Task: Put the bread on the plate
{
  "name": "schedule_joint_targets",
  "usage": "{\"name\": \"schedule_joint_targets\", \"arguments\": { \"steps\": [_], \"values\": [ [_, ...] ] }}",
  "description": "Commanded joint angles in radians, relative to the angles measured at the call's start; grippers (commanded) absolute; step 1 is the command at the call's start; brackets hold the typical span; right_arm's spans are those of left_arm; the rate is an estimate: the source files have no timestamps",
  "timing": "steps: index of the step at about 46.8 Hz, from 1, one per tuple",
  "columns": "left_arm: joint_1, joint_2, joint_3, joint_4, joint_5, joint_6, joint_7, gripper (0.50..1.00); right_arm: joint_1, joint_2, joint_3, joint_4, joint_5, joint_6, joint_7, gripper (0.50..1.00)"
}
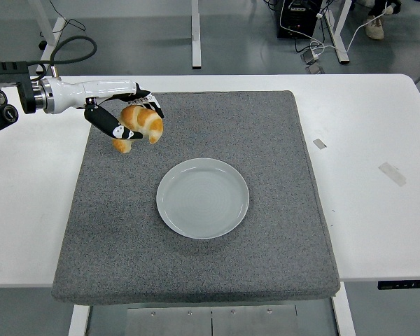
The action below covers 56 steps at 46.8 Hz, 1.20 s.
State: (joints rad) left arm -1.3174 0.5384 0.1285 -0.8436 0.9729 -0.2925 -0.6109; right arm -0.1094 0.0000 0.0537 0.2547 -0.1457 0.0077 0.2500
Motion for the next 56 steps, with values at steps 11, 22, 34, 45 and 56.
{"name": "schedule_joint_targets", "arguments": {
  "steps": [11,22,34,45,56],
  "values": [
    [-0.117,0.003,-0.003,-0.003,-0.028,-0.068,0.000,0.580,0.000,0.000,0.000,0.000,0.000,0.000,0.000,1.000],
    [-0.229,-0.012,0.002,-0.003,-0.031,-0.109,0.000,0.580,0.000,0.000,-0.002,0.006,0.000,0.000,0.000,1.000],
    [-0.310,-0.080,0.010,-0.003,-0.026,-0.137,0.000,0.581,0.000,0.000,-0.002,0.006,0.000,0.000,0.000,1.000],
    [-0.307,-0.192,0.017,-0.006,-0.010,-0.129,0.000,0.581,0.000,0.000,0.002,0.006,0.000,0.000,0.000,1.000],
    [-0.301,-0.297,0.111,-0.006,-0.010,-0.074,0.000,0.580,0.000,0.000,0.003,0.006,0.000,0.000,0.000,1.000]
  ]
}}
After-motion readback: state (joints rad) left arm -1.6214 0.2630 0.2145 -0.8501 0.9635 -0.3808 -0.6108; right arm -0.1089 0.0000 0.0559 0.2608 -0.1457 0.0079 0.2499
